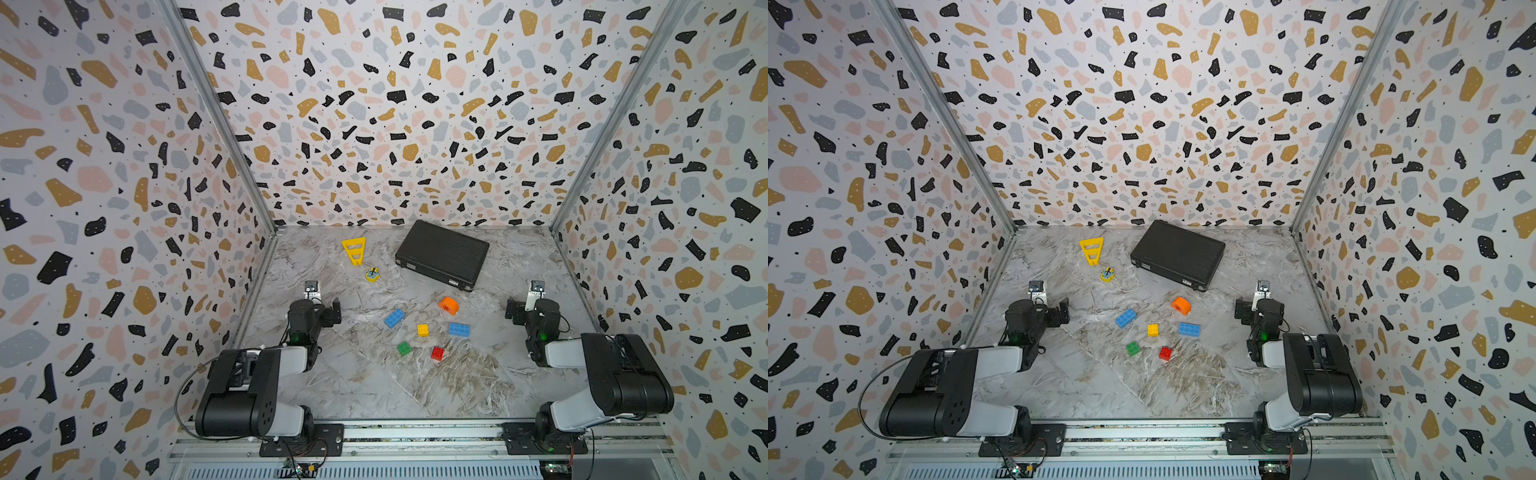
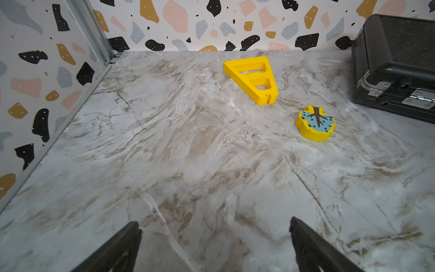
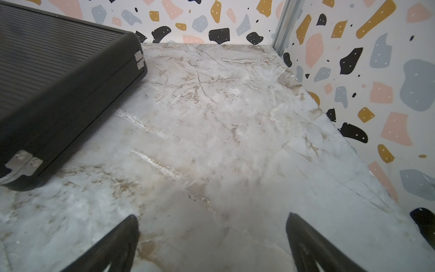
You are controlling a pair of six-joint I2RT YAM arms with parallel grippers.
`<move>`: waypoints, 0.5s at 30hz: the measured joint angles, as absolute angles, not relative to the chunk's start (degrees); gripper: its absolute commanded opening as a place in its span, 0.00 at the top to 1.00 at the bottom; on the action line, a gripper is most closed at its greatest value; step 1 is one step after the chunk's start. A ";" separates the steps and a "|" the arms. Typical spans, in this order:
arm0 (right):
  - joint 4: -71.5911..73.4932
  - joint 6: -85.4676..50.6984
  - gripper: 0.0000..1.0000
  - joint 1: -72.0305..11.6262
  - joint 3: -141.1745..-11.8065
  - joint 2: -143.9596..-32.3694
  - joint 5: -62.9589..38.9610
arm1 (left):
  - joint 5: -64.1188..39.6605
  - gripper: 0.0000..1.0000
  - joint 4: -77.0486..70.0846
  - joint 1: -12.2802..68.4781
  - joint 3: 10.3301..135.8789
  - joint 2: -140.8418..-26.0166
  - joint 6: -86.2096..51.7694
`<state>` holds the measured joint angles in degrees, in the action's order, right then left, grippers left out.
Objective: Assemble an ice cream with lego
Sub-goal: Pick up the lego brick from the center of the board.
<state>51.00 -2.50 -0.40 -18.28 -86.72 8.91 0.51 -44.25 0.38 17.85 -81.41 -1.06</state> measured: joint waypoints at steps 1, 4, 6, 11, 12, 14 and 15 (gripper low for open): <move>51.00 -2.50 0.00 -0.40 -18.28 -86.72 8.91 | 0.51 0.01 -44.25 0.38 17.85 -81.41 -1.06; 50.98 -2.48 0.00 -0.40 -18.28 -86.72 8.88 | 0.51 0.00 -44.25 0.38 17.85 -81.41 -1.06; 50.98 -2.48 0.00 -0.40 -18.31 -86.74 8.88 | 0.51 0.00 -44.25 0.38 17.85 -81.41 -1.06; 50.96 -2.37 0.15 -0.40 -18.31 -86.74 8.86 | 0.51 0.00 -44.23 0.38 17.85 -81.41 -1.06; 51.03 -2.48 0.17 -0.38 -18.31 -86.74 8.95 | 0.51 0.01 -44.23 0.38 17.85 -81.41 -1.06; 51.37 -2.70 0.17 -0.38 -18.26 -86.72 9.82 | 1.08 0.00 -44.27 0.38 17.85 -81.38 -1.19; 51.64 -2.74 0.17 -0.38 -18.11 -86.46 10.37 | 1.76 0.00 -44.14 0.38 17.85 -81.14 -1.34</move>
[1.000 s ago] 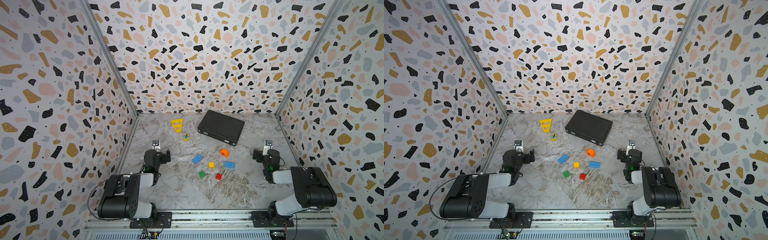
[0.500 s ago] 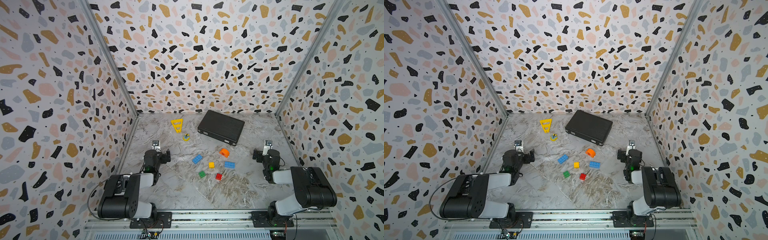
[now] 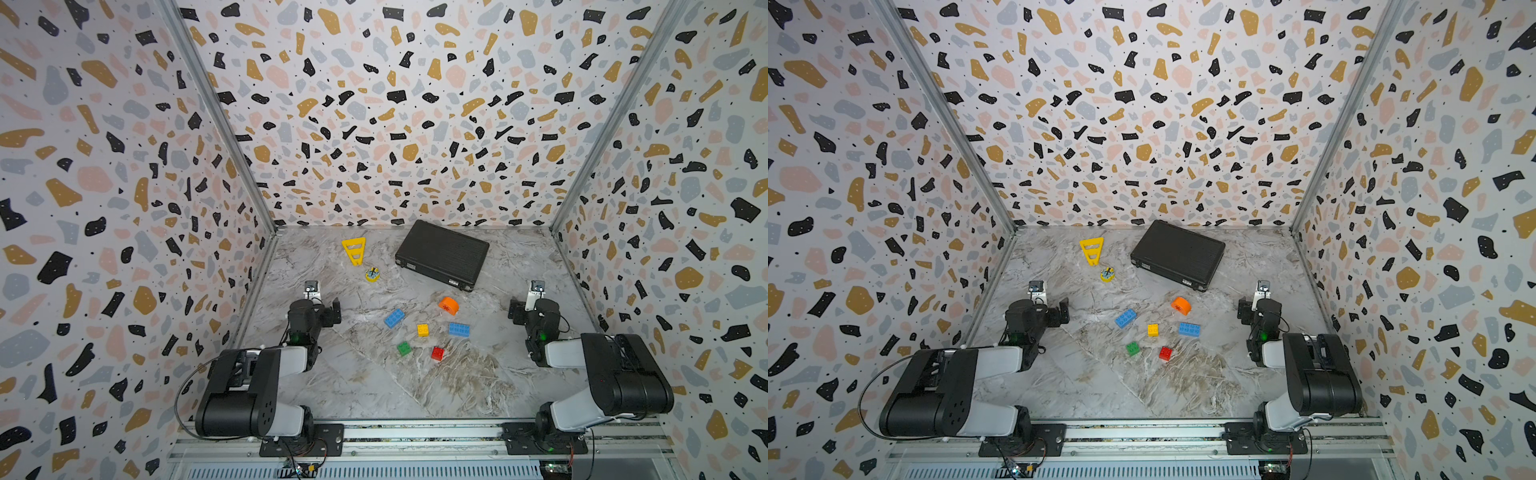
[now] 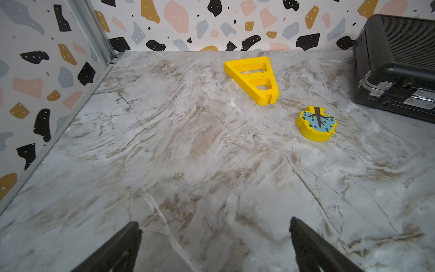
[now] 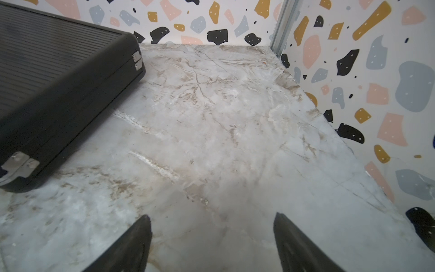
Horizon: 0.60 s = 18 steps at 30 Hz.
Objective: Assemble an ice cream with lego
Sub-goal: Pick up the lego brick from the center of the board.
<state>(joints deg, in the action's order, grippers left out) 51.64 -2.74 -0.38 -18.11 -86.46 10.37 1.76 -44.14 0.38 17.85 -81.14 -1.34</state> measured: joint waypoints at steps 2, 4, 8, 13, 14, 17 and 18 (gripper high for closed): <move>49.98 -2.96 0.18 -0.47 -17.67 -84.03 11.77 | 4.62 0.00 -41.04 0.38 17.93 -78.15 -2.39; 44.84 -3.46 0.19 -0.71 -18.20 -78.89 13.23 | 8.69 0.00 -33.63 0.38 19.59 -71.88 -4.25; 28.99 -4.95 0.19 -1.41 -26.52 -70.17 14.90 | 13.52 0.00 -20.47 0.36 29.74 -61.56 -8.80; 7.09 -7.16 0.31 -3.99 -40.80 -66.74 15.68 | 13.41 0.00 -6.92 0.84 42.41 -59.75 -15.18; 2.87 -7.84 0.32 -4.69 -42.98 -66.52 15.62 | 13.32 0.00 -3.84 1.30 44.38 -60.03 -16.01; -10.22 -9.78 0.33 -7.53 -48.93 -66.43 14.85 | 13.10 0.01 8.08 4.43 51.35 -61.73 -18.48; -15.33 -10.46 0.33 -8.86 -51.22 -66.74 14.59 | 12.91 0.00 12.73 5.74 54.11 -62.65 -19.38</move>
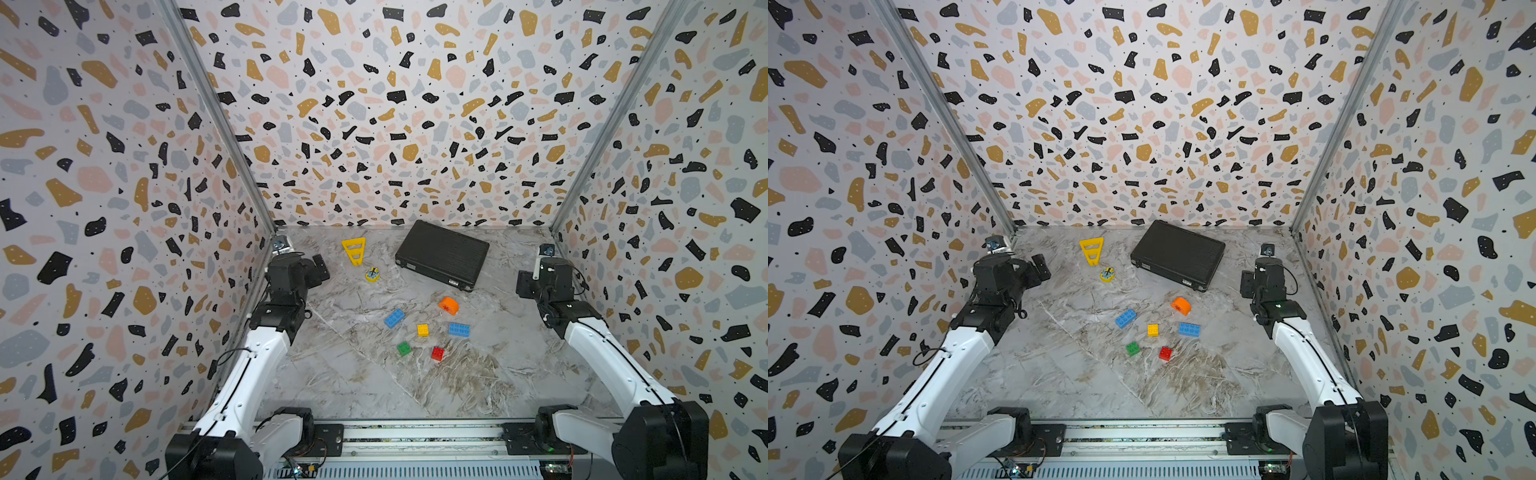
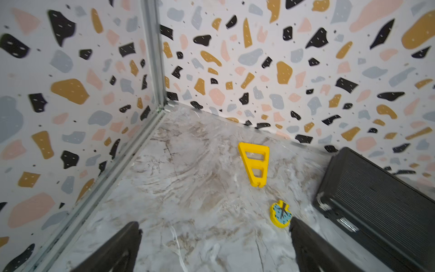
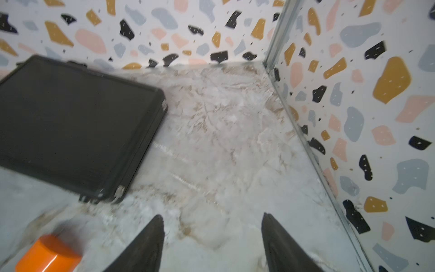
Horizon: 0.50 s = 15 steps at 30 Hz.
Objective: Assemble an ice cream with lego
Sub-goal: Pick up the lego brick from the center of the board.
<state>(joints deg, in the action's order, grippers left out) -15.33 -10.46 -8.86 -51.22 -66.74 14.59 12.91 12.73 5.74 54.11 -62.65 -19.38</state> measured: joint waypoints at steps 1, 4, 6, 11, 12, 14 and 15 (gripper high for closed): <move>-20.03 -10.92 0.34 -10.31 -53.52 -67.20 14.48 | 12.69 0.00 17.06 6.83 56.73 -63.64 -20.23; -33.12 -12.29 0.35 -16.03 -61.45 -69.82 15.16 | 11.60 0.00 30.22 10.00 65.12 -67.40 -22.20; -39.94 -13.72 0.36 -20.99 -66.02 -71.90 15.94 | 10.96 0.00 38.85 12.40 70.35 -70.15 -23.07; -50.61 -18.87 0.37 -33.80 -70.87 -76.25 16.73 | 7.64 0.00 53.95 19.68 75.66 -73.67 -23.90; -52.18 -20.23 0.37 -35.88 -71.20 -77.23 16.62 | 5.61 0.00 55.99 20.80 75.48 -73.63 -24.03; -54.63 -22.55 0.37 -38.63 -72.10 -79.29 16.34 | 1.80 0.00 57.08 21.65 73.73 -72.42 -24.10; -55.75 -23.75 0.37 -40.05 -72.90 -80.60 16.27 | -0.16 0.01 56.80 21.89 71.83 -70.91 -24.23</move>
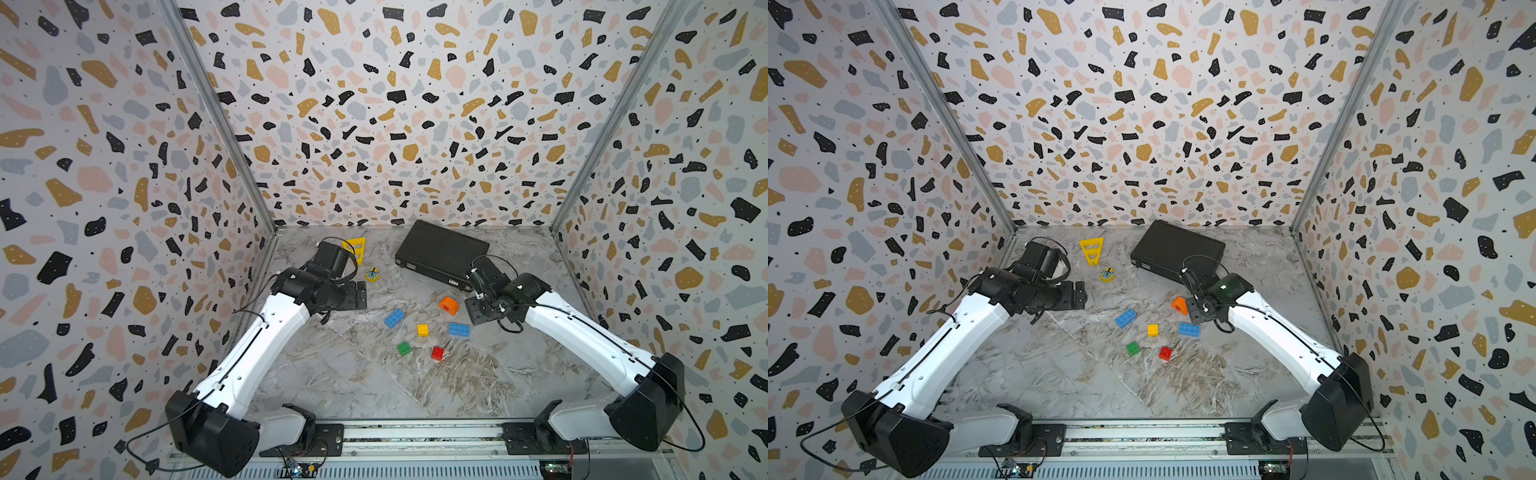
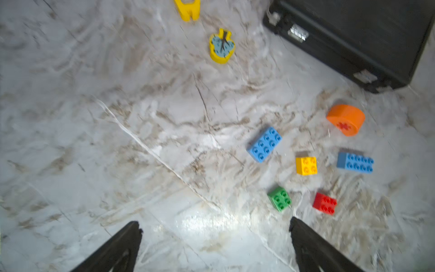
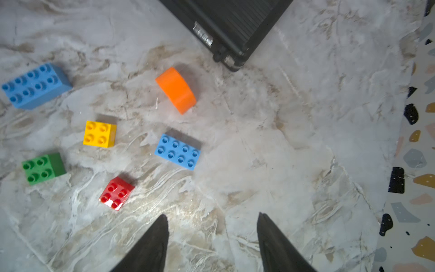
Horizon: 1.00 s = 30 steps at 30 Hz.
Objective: Assemble an ice cream with lego
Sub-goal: Pick up the lego brick from the center of the board.
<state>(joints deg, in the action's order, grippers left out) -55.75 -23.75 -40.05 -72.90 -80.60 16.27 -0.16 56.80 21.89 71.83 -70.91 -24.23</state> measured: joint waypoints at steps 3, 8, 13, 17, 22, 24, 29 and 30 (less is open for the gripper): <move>-57.25 -27.07 0.37 -43.24 -75.72 -84.07 15.77 | -3.92 0.00 56.36 22.04 65.82 -64.99 -25.12; -56.23 -32.14 0.39 -46.85 -76.36 -87.64 11.81 | -5.32 0.00 57.01 22.26 64.40 -62.46 -26.48; -52.97 -37.60 0.39 -49.10 -72.58 -90.21 7.92 | -6.66 0.01 57.17 22.26 63.96 -69.91 -26.20; -48.53 -42.87 0.37 -50.68 -67.53 -90.32 5.39 | -6.81 0.00 56.99 22.31 62.87 -71.26 -25.52; -43.16 -48.31 0.34 -52.01 -63.33 -90.37 3.16 | -7.53 0.00 56.42 22.31 62.81 -71.24 -24.40; -41.56 -49.67 0.34 -52.18 -62.85 -90.45 2.66 | -7.75 0.00 56.21 22.31 62.65 -71.64 -24.03; -37.78 -52.31 0.35 -52.34 -61.71 -92.09 2.15 | -8.12 0.00 55.40 22.31 61.41 -72.53 -23.31; -37.34 -52.71 0.35 -52.42 -61.65 -92.75 2.15 | -8.12 0.00 55.42 22.31 61.30 -72.53 -23.20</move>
<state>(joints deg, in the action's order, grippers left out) -37.34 -52.71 -52.42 -61.65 -92.75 2.15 -8.12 55.42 22.31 61.30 -72.53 -23.20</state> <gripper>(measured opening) 0.652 0.999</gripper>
